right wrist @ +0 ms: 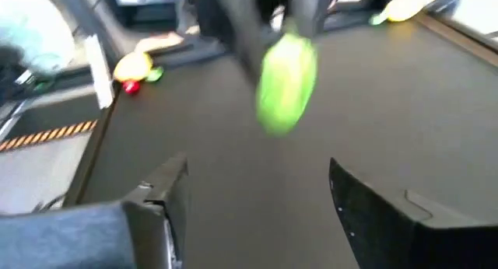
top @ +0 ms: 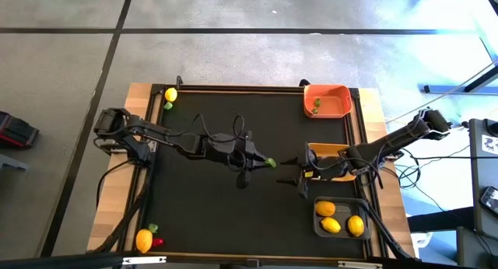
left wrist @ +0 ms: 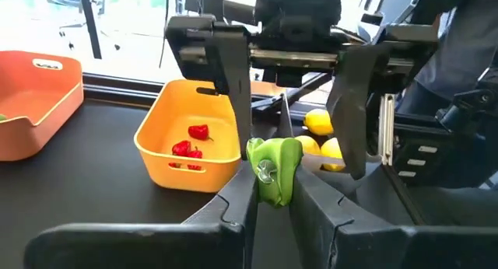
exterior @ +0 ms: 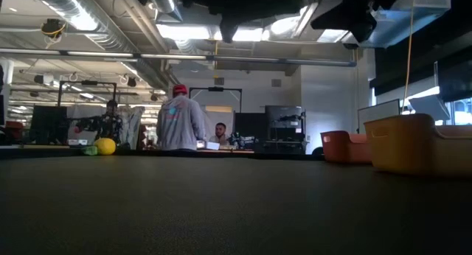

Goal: Sort produce into baskets
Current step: Put the center green chili pepper into the orange bin

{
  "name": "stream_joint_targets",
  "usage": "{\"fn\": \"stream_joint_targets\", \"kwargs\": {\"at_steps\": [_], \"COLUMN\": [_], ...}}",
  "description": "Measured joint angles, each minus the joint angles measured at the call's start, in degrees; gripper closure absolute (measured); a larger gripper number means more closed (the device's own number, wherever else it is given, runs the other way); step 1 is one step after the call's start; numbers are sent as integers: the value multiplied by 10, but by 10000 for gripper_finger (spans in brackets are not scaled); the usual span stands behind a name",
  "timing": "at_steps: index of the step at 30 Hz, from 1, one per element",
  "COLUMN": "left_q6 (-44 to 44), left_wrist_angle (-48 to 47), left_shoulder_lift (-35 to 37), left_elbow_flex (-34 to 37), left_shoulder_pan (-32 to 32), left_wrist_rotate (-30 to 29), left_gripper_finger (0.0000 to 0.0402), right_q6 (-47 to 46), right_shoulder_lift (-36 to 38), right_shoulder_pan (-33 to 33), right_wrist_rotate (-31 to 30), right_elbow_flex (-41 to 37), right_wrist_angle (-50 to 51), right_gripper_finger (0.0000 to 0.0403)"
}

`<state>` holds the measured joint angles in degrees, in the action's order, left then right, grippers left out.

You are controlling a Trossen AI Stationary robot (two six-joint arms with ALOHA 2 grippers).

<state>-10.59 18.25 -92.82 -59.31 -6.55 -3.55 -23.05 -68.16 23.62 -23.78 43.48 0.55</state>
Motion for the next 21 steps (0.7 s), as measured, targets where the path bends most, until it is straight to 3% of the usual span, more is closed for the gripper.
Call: {"fn": "stream_joint_targets", "kwargs": {"at_steps": [6, 21], "left_q6": [0, 16], "left_wrist_angle": [43, 47], "left_shoulder_lift": [-17, -15], "left_elbow_flex": [0, 0], "left_shoulder_pan": [-2, -1], "left_wrist_rotate": [0, -1], "left_gripper_finger": [341, 341], "right_q6": [5, 58], "right_shoulder_lift": [0, -2], "right_shoulder_pan": [0, -20], "right_wrist_rotate": [-69, -36], "right_elbow_flex": [0, 0], "right_wrist_angle": [-8, -67], "right_gripper_finger": [199, 298]}}
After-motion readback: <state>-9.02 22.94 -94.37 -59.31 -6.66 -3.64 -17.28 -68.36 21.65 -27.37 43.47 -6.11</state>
